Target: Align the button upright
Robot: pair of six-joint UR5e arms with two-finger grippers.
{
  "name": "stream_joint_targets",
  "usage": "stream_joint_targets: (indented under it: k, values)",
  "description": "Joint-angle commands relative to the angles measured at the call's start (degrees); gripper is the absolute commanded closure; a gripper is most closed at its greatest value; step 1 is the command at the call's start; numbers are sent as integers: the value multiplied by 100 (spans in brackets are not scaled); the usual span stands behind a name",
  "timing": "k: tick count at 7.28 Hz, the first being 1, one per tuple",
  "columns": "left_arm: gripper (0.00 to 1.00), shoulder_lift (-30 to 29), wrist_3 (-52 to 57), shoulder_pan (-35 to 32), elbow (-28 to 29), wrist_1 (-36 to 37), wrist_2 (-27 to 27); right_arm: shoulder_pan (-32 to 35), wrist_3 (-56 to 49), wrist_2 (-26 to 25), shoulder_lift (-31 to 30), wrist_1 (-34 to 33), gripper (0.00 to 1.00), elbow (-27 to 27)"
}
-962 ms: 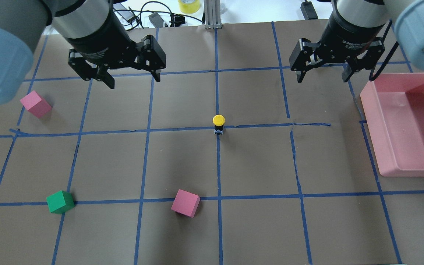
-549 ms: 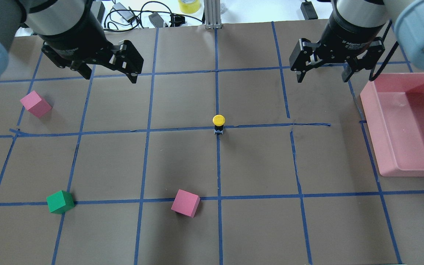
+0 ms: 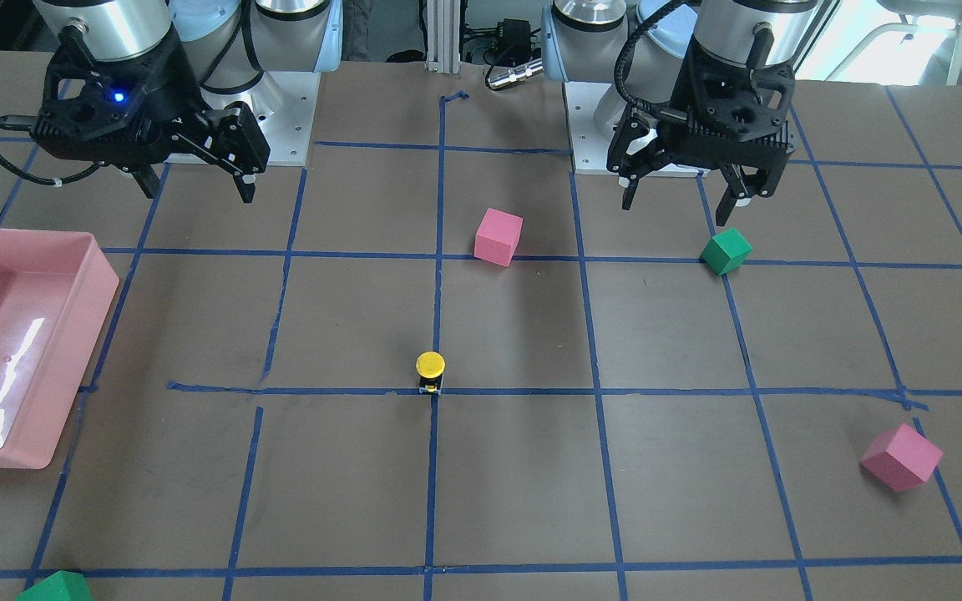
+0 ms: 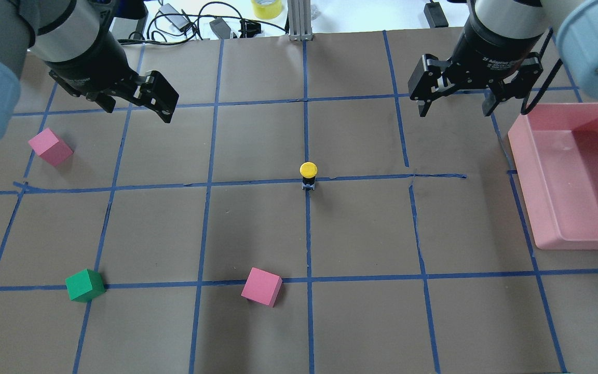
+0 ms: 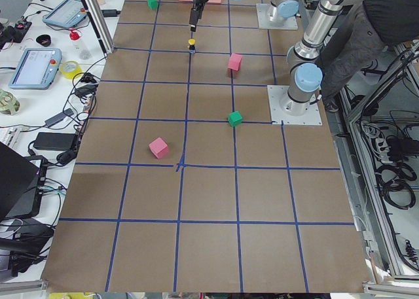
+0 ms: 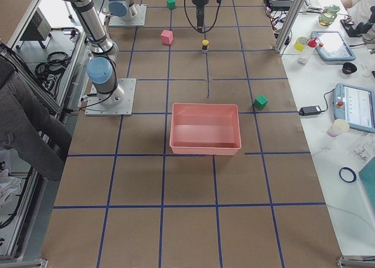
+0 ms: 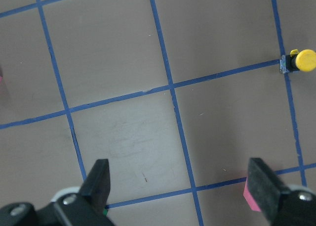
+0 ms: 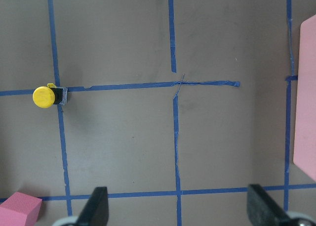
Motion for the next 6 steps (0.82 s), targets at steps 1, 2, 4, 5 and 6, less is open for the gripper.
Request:
stream_joint_targets:
  k: [1, 2, 4, 5, 6]
  values:
    - [0, 65, -422, -9, -43, 10, -85, 0, 0, 0, 0, 0, 0, 0]
    - [0, 83, -486, -9, -34, -16, -85, 0, 0, 0, 0, 0, 0, 0]
    - [0, 83, -513, -9, -43, -25, -76, 0, 0, 0, 0, -9, 0, 0]
    - [0, 74, -513, -9, -43, -25, -76, 0, 0, 0, 0, 0, 0, 0]
    - [0, 65, -513, -9, -43, -25, -76, 0, 0, 0, 9, -9, 0, 0]
